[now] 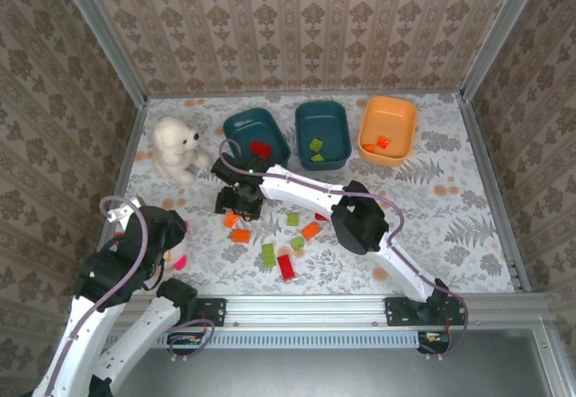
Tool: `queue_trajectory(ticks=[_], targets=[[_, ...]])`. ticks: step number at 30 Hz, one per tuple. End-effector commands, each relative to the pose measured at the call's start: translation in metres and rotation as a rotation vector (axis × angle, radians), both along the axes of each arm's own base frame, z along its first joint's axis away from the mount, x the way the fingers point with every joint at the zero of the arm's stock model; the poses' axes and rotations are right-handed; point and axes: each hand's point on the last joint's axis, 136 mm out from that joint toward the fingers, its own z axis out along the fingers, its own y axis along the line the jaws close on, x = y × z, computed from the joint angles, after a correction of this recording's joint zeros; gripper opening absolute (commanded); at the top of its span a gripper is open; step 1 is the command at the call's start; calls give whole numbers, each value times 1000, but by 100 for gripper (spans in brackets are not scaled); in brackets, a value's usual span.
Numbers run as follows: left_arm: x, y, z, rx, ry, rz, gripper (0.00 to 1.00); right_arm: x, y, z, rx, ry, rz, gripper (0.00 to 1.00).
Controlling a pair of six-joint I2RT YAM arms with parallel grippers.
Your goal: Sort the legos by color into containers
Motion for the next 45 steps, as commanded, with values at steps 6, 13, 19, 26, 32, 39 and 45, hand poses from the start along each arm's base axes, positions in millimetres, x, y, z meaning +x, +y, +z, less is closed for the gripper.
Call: queue_trajectory(ticks=[6,13,19,26,32,39,45], targets=[[-14,6,-2,12,22,-17,68,-11,-2,-32,-78,116,-149,63],[-14,5,3,18,12,-34,68,9,-9,-45,-123,66,-190,48],[-10,-3,-1,-3,17,-61,68,22,-10,-30,-102,5,-174,16],[16,-41,-4,-60,14,-197,67,49,-47,70,-122,-288,-106,2],[55,-95,-15,-144,35,-347,67,72,-165,128,-181,-413,-226,0],[98,-172,-20,-164,58,-528,67,110,-342,147,-298,-435,-380,0],[123,-226,-24,-160,87,-613,68,158,-426,106,-261,-313,-440,0]])
